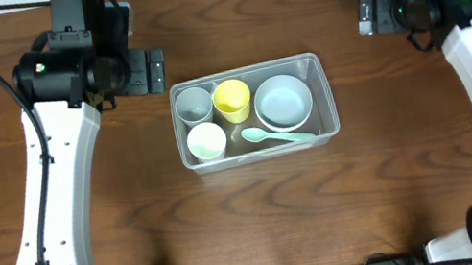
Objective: Pack container
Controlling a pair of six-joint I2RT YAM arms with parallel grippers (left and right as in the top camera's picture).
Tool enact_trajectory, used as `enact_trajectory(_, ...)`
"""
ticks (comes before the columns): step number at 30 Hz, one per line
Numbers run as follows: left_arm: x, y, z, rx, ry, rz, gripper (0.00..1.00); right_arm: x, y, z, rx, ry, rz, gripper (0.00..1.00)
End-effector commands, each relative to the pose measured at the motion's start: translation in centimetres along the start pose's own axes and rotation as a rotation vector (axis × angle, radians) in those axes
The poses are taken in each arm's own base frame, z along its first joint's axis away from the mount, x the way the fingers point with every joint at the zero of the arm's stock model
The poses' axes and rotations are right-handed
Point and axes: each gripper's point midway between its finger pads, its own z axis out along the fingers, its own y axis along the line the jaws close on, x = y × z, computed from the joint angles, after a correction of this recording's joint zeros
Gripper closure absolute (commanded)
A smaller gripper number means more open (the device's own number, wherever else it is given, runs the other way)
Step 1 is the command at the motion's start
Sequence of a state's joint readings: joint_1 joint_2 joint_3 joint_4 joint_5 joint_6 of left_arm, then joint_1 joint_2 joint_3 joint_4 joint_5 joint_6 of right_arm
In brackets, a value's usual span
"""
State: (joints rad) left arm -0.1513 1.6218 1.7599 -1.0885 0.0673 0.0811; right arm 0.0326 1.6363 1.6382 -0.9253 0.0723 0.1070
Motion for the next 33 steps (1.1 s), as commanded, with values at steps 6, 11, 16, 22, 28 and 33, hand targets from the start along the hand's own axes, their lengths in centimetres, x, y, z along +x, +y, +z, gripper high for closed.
enact_trajectory(6, 2.1, 0.3, -6.5, -0.017, -0.158, -0.028, 0.02, 3.4, -0.1, -6.0, 0.019, -0.122, 0.08, 0.01)
enact_trajectory(11, 6.5, 0.2, -8.0, -0.015, -0.25, -0.044, 0.02, 9.8, -0.8, -6.4, 0.064, -0.145, 0.099, 0.01)
enact_trajectory(16, 12.3, 0.1, -8.2, -0.011, -0.338, -0.068, 0.02, 16.6, -1.4, -5.9, 0.084, -0.177, 0.122, 0.01)
enact_trajectory(22, 16.5, 0.0, -8.4, 0.001, -0.459, -0.108, 0.02, 19.2, -2.3, -6.0, 0.071, -0.263, 0.14, 0.01)
enact_trajectory(28, 17.4, 0.0, -8.2, 0.002, -0.469, -0.107, 0.02, 19.3, -2.3, -6.2, 0.067, -0.268, 0.142, 0.01)
enact_trajectory(33, 17.4, 0.0, -8.1, 0.001, -0.466, -0.107, 0.02, 19.4, -2.3, -6.1, 0.068, -0.264, 0.14, 0.01)
